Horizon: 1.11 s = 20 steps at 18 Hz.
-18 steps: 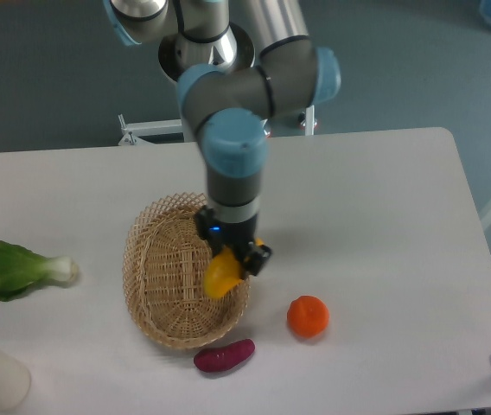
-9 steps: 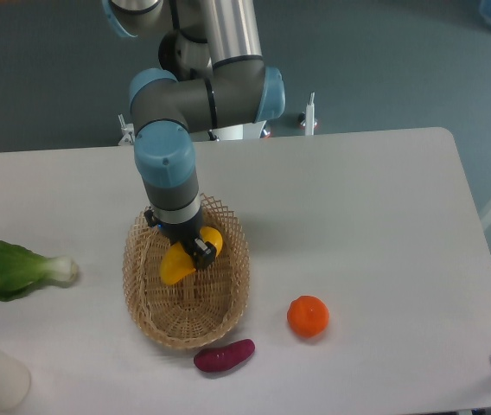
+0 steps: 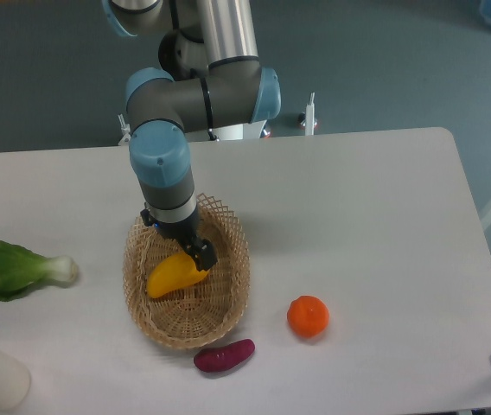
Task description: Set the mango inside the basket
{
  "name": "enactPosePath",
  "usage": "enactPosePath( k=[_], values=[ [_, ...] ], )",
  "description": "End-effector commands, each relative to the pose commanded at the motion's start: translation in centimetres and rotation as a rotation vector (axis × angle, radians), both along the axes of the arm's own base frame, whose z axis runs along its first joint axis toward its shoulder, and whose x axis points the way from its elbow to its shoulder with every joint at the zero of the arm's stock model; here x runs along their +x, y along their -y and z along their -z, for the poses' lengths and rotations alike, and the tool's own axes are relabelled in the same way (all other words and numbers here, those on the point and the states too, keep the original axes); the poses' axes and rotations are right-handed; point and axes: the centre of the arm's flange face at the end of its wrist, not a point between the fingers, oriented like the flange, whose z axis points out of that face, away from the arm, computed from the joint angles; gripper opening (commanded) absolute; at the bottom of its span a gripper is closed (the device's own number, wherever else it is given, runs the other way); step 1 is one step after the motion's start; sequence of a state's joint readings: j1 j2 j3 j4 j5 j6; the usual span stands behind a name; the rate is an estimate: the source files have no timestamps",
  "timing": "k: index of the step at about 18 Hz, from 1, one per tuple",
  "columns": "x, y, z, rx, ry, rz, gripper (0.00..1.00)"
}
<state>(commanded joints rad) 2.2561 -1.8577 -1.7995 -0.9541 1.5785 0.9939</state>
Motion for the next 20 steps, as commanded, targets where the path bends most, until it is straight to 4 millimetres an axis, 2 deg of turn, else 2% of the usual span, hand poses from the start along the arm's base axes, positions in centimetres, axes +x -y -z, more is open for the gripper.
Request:
enactPosePath(
  k=[5, 8, 13, 16, 20],
  values=[
    [-6.3, 1.6, -2.8, 0.023, -0.046, 0.017, 1.00],
    [-10.4, 3.8, -4.0, 0.037, -0.068, -0.017, 1.00],
    [-17.0, 8.7, -3.1, 0.008, -0.081, 0.041, 1.00],
    [-21.4, 12.4, -2.9, -0.003, -0.078, 0.044, 1.00],
    [-24.3, 15.8, -2.5, -0.024, -0.077, 0.122, 1.00]
  ],
)
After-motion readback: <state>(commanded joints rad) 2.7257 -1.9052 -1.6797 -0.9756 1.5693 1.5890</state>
